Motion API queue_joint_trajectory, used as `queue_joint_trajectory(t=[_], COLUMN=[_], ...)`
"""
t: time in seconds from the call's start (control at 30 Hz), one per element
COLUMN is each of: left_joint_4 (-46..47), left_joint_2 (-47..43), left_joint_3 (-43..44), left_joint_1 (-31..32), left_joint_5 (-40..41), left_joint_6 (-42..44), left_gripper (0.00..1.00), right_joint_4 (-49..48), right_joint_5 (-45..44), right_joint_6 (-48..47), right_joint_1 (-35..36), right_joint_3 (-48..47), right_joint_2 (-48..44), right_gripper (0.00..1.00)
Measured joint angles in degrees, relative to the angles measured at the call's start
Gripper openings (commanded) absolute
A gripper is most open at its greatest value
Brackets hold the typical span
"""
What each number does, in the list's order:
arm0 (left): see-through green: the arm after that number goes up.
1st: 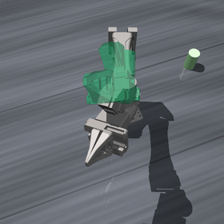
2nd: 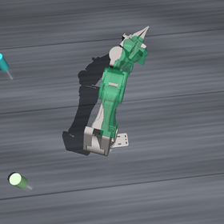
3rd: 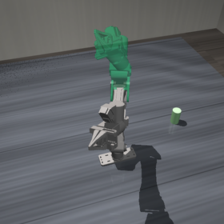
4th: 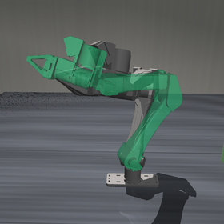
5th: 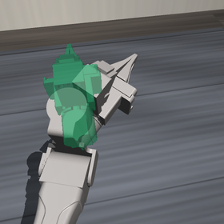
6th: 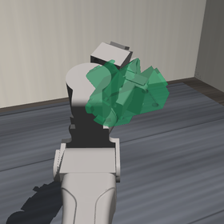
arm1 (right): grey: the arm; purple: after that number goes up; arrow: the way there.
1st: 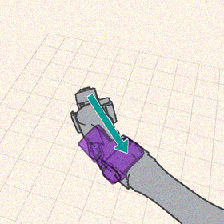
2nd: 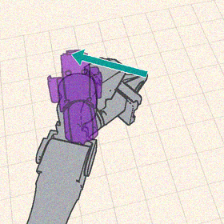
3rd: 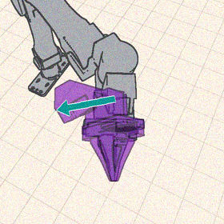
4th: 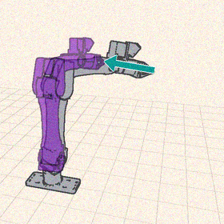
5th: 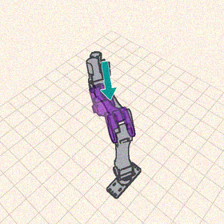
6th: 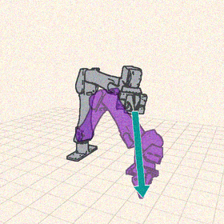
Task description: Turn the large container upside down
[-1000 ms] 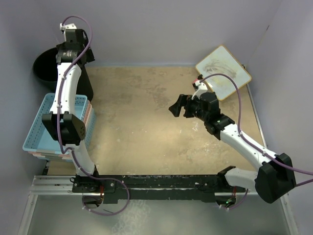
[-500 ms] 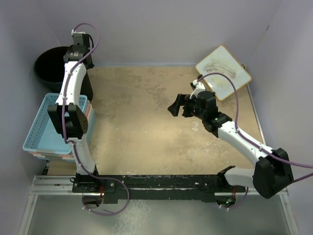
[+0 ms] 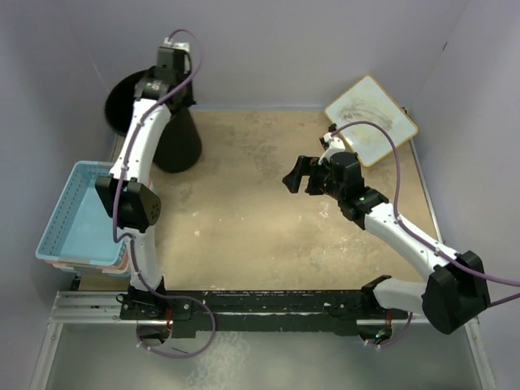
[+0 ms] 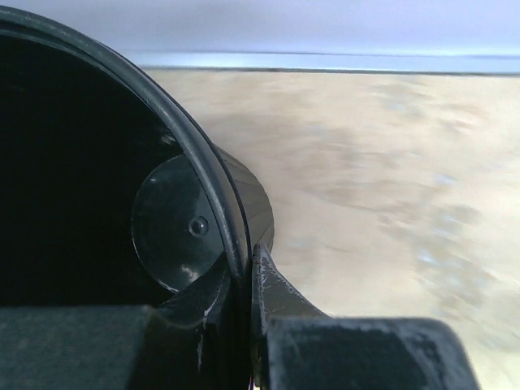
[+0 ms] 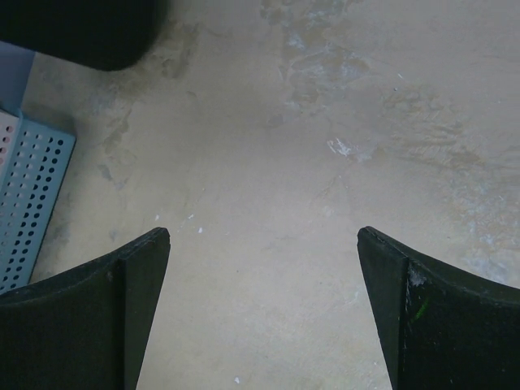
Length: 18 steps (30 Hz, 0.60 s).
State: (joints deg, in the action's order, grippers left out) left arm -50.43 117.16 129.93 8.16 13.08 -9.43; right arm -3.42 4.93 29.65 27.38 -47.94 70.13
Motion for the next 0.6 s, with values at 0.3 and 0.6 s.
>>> queue_joint_trajectory(t=[0.3, 0.6], left_joint_4=[8.15, 28.89], left_joint_2=[-3.87, -14.84], left_joint_3=[-4.87, -25.4], left_joint_1=[12.7, 14.05], left_joint_5=[-12.7, -25.88], left_joint_6=[-10.14, -27.89], left_gripper=[0.0, 0.0], right_joint_4=[12.92, 24.85], right_joint_5=[-19.21, -22.82], right_joint_6=[0.17, -3.41], right_joint_1=[-0.02, -13.92], right_joint_3=[-2.89, -10.84], right_joint_2=[-4.46, -8.37], right_gripper=[1.0, 1.0])
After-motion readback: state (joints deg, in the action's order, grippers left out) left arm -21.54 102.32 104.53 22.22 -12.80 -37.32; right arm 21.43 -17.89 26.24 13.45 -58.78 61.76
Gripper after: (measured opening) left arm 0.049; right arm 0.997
